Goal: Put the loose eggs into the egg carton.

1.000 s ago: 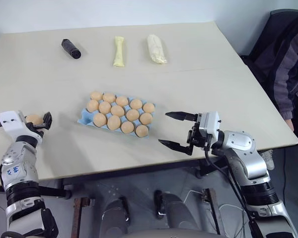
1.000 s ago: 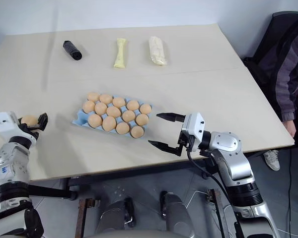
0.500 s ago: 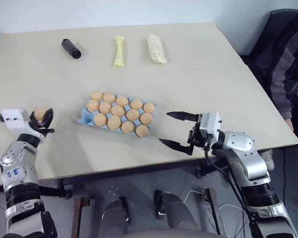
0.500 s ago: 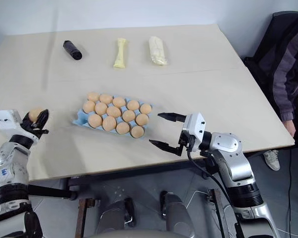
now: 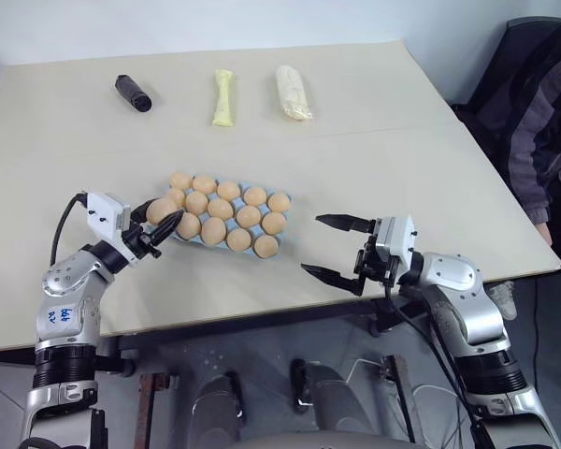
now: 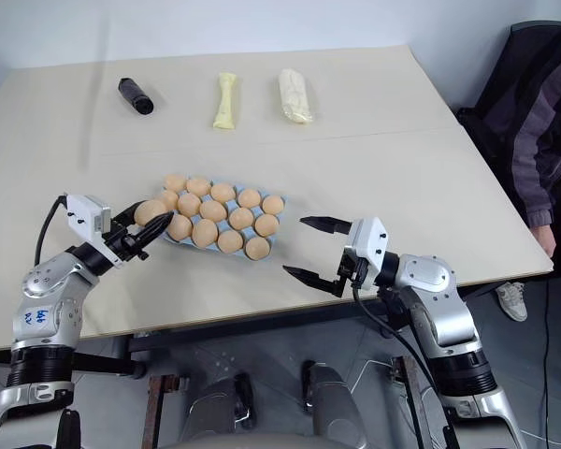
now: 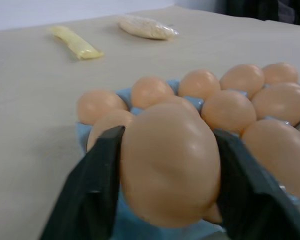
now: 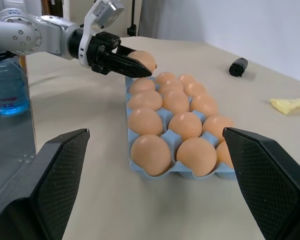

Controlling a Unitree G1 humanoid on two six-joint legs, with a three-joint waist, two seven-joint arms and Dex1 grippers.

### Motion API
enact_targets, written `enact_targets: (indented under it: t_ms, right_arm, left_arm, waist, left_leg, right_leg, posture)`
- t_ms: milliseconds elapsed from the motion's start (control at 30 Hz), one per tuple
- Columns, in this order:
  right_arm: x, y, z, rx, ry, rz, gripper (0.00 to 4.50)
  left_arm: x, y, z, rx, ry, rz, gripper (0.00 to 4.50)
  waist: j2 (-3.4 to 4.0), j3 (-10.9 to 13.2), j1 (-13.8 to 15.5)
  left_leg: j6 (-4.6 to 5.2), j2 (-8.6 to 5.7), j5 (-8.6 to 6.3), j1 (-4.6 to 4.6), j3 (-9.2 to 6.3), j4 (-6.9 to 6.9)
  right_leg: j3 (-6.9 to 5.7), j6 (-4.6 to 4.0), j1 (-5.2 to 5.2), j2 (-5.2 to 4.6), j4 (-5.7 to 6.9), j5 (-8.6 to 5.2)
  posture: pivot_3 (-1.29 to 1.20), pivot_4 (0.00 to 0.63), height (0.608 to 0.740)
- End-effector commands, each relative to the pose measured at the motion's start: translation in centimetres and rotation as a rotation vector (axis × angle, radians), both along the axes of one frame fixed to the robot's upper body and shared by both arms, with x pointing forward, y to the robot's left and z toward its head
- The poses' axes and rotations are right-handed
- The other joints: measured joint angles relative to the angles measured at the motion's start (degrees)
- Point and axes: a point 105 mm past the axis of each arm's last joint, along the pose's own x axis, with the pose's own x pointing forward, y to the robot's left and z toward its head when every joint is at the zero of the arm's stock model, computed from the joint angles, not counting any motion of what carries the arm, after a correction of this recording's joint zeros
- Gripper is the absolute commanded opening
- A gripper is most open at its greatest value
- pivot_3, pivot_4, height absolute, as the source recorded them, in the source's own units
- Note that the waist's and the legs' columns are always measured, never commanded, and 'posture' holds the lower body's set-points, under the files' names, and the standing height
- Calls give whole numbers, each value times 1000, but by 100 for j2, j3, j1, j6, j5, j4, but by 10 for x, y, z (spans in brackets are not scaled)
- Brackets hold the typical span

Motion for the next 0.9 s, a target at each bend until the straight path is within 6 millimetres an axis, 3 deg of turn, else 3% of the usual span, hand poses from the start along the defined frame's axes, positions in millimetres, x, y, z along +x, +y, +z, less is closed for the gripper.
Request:
enact_targets:
  t_ms: [33,100,133,333,467,633,667,700,733,767,800,833,900]
  right_arm:
    - [-3,-4,12,13,-53,-10,4500]
    - [-3,-5,12,12,-52,-12,4500]
    - [-4,-5,12,11,-52,-13,4500]
    - [-7,-12,12,4,-47,-22,4500]
    - [-9,-26,6,-35,-16,-33,4500]
    - [-4,-33,3,-47,2,-50,4500]
    - [-3,-33,3,-48,5,-58,4500]
    - [-1,-35,3,-47,8,-67,4500]
    - [0,-36,2,-45,10,-76,4500]
    - [1,-36,2,-43,12,-86,4500]
    - [3,-38,2,-43,14,-98,4500]
    - [5,-39,2,-45,17,-112,4500]
    - [10,-41,2,-43,17,-140,4500]
  left_arm:
    - [4,7,2,7,-19,52,3904]
    - [5,13,3,22,-27,79,4427]
    - [5,16,3,26,-29,86,4470]
    - [-16,29,12,41,-41,27,4470]
    - [-53,60,4,228,45,-40,4470]
    - [-74,64,-2,298,103,-115,4470]
    - [-75,63,-2,301,99,-118,4470]
    - [-76,61,-2,311,96,-121,4470]
    - [-76,59,-1,308,88,-123,4470]
    - [-75,56,-1,305,84,-123,4470]
    - [-75,53,-1,302,79,-126,4470]
    - [-74,50,0,291,66,-123,4470]
    - [-73,44,0,272,61,-129,4470]
  waist:
    - [0,0,1]
    - [0,0,1]
    - [0,0,1]
    - [-1,0,-13]
    - [-2,-1,-28]
    - [19,8,-18]
    - [29,9,-15]
    - [122,-13,-13]
    - [141,-23,74]
    - [91,-25,121]
    - [-12,-27,148]
    - [-7,7,167]
    - [6,23,181]
  left_leg:
    - [1,-8,0,0,-8,2]
    - [3,-24,1,0,-25,3]
    - [4,-36,1,0,-40,3]
    - [10,-64,1,-1,-83,0]
    - [7,-60,0,0,-87,-14]
    - [1,-59,-4,-3,-112,-19]
    - [2,-47,-6,-7,-138,-23]
    - [3,-21,-7,-23,-150,-32]
    - [8,75,-6,-118,-181,-55]
    - [50,142,44,-121,-118,-124]
    - [47,107,73,-53,-45,-131]
    - [31,-10,51,8,-13,-106]
    - [-55,-130,28,72,-176,-73]
  right_leg:
    - [1,0,2,-2,0,0]
    - [7,-2,2,-5,-1,-1]
    - [10,-2,4,-7,-1,-1]
    - [22,-2,5,-3,-4,-1]
    - [20,-4,-2,2,-5,-2]
    - [17,-32,-8,0,-36,-17]
    - [7,-29,-8,11,-99,9]
    - [-13,-28,5,40,-171,53]
    - [-45,-14,88,170,-382,181]
    - [-171,-83,110,51,-133,114]
    - [-247,-66,101,-51,139,-111]
    - [-202,38,143,-133,186,-374]
    - [-184,39,191,-171,236,-408]
  posture:
    - [0,150,740]
    - [0,150,740]
    - [0,150,740]
    - [0,150,740]
    - [0,150,740]
    - [0,150,740]
    - [0,150,740]
    - [0,150,740]
    - [0,150,740]
    - [0,150,740]
    - [0,150,740]
    - [0,150,740]
    - [0,150,740]
